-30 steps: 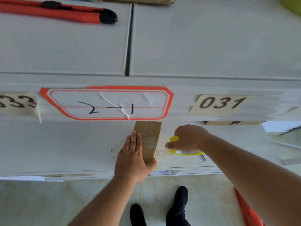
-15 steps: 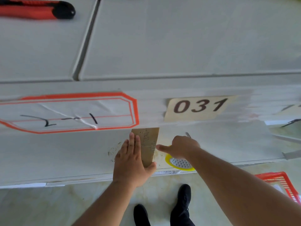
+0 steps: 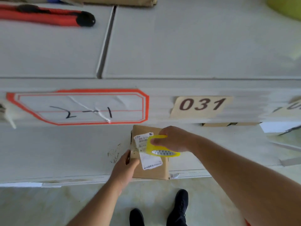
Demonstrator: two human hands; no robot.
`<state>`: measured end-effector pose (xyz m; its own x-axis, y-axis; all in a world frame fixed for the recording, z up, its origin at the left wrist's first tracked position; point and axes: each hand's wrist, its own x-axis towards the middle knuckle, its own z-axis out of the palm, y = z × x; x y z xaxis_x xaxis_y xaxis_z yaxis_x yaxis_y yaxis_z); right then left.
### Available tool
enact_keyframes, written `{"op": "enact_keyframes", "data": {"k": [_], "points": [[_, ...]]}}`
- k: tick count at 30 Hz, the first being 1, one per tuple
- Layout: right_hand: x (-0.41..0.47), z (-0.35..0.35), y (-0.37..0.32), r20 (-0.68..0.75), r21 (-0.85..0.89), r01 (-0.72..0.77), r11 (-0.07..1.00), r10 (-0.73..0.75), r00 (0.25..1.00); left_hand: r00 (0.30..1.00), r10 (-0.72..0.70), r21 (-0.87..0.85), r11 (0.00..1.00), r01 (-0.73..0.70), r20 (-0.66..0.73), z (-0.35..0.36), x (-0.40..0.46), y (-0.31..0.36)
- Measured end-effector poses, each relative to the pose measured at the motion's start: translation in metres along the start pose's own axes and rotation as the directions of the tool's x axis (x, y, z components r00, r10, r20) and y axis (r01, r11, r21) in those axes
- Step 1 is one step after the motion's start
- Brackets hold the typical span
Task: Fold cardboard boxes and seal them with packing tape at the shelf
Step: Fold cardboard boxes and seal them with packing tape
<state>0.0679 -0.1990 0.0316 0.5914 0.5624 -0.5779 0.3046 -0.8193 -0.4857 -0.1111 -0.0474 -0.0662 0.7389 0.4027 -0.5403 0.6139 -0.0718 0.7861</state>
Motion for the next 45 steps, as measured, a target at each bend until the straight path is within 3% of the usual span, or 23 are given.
{"op": "enact_keyframes", "data": {"k": [2, 5, 11, 14, 19, 33, 35, 37, 40, 42, 45], "points": [[0.011, 0.017, -0.013, -0.017, -0.025, 0.004, 1.0, -0.004, 1.0, 0.998, 0.011, 0.099, 0.995, -0.005, -0.058, 0.002, 0.001, -0.01], [0.017, 0.024, -0.028, -0.086, -0.059, -0.002, 0.998, -0.003, 0.996, 0.973, 0.149, 0.279, 0.956, -0.096, -0.178, 0.018, 0.007, -0.005], [0.017, 0.019, -0.024, -0.056, -0.004, -0.008, 1.0, 0.008, 0.998, 0.953, 0.254, 0.48, 0.865, -0.149, -0.162, 0.031, 0.023, -0.017], [0.014, 0.007, -0.01, -0.072, -0.074, -0.04, 0.996, 0.035, 0.997, 0.946, 0.293, 0.471, 0.86, -0.197, -0.138, 0.029, 0.028, -0.023], [-0.005, -0.012, 0.033, -0.116, -0.481, -0.172, 0.86, 0.132, 0.984, 0.955, 0.277, 0.446, 0.872, -0.203, -0.106, 0.027, 0.031, -0.024], [0.011, 0.025, 0.072, -0.098, -0.399, -0.285, 0.872, 0.268, 0.958, 0.96, 0.277, 0.494, 0.84, -0.224, -0.036, 0.023, 0.032, -0.02], [0.015, 0.027, 0.072, -0.09, -0.392, -0.292, 0.873, 0.279, 0.956, 0.975, 0.222, 0.513, 0.837, -0.191, -0.001, 0.017, 0.03, -0.016], [0.016, 0.026, 0.069, -0.079, -0.379, -0.297, 0.877, 0.289, 0.954, 0.994, 0.109, 0.625, 0.775, -0.091, 0.01, 0.016, 0.025, -0.006], [0.016, 0.026, 0.065, -0.076, -0.405, -0.293, 0.866, 0.287, 0.955, 0.995, 0.046, 0.815, 0.578, 0.046, -0.089, 0.033, 0.015, 0.016], [0.016, 0.026, 0.065, -0.079, -0.41, -0.304, 0.86, 0.298, 0.951, 0.986, 0.097, 0.85, 0.523, 0.063, -0.133, 0.049, 0.01, 0.029], [0.017, 0.028, 0.066, -0.091, -0.406, -0.306, 0.861, 0.295, 0.951, 0.959, 0.263, 0.869, 0.493, -0.039, -0.107, 0.07, 0.002, 0.025]]}}
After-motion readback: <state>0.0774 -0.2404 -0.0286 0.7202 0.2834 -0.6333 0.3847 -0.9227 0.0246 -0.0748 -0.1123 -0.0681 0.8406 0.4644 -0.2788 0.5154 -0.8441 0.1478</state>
